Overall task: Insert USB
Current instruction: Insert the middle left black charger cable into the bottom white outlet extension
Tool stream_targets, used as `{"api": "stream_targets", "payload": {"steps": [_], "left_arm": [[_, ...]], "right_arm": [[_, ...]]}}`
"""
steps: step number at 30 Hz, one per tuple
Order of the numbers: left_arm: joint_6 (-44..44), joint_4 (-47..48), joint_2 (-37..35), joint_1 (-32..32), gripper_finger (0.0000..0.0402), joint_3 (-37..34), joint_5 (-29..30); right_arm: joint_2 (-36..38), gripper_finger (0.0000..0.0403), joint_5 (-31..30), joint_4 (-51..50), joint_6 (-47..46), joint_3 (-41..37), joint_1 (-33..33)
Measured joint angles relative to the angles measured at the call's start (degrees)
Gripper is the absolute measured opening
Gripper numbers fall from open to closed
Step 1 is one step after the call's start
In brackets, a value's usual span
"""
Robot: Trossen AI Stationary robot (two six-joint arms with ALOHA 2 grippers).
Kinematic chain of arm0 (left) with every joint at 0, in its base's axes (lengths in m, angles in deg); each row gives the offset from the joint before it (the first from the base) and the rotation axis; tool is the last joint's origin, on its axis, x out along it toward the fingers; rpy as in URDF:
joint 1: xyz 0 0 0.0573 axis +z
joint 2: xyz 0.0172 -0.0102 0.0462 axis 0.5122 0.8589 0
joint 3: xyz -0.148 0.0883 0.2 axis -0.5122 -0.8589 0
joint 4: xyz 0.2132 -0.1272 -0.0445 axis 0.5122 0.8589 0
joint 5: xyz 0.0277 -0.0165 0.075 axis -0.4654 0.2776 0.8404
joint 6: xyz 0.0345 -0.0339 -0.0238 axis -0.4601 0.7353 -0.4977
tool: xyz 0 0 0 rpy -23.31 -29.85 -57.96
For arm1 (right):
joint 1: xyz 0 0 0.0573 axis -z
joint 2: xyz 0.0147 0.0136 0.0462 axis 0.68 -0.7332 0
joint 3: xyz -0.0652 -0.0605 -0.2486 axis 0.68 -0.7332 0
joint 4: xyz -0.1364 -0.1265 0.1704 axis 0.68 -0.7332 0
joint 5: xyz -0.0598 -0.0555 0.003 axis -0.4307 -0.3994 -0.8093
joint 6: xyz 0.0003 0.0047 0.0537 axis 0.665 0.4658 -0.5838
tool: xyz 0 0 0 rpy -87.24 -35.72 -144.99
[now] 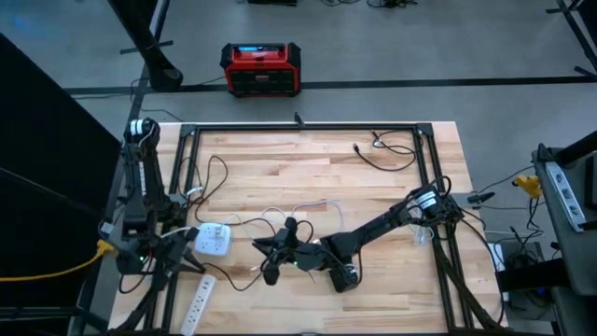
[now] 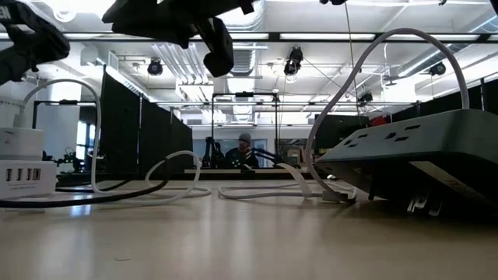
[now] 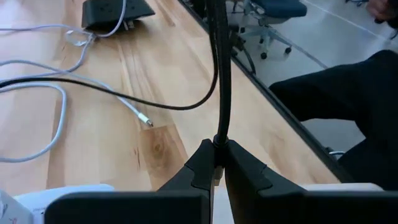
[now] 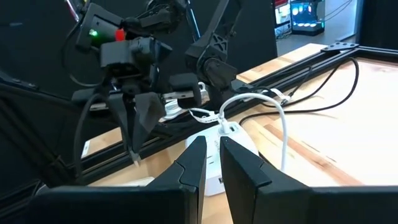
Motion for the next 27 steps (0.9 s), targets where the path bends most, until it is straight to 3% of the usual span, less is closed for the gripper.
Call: {"api": "stream_targets", "payload": {"steps": [11, 16, 20, 27], "left_arm": [[-1.3, -0.9, 0.5, 2.6, 0.001, -0.5, -5.4], [-8.5, -12.3, 0.2, 3.5, 0.001, -4.0, -6.4], [-15.3, -22.5, 0.2, 7.5, 0.001, -6.9, -13.7], [-22.0, -23.4, 0.4, 18.5, 0.001, -7.1, -32.3]], "right_arm": [[0.0, 0.0032, -0.7, 0.0, -0.8, 0.0, 0.2], [0.0, 0.0032, -0.7, 0.0, -1.2, 0.0, 0.3], [0.0, 0.0032, -0.7, 0.0, -1.3, 0.0, 0.4], [0.0, 0.0032, -0.8, 0.0, -2.0, 0.0, 0.5]]}}
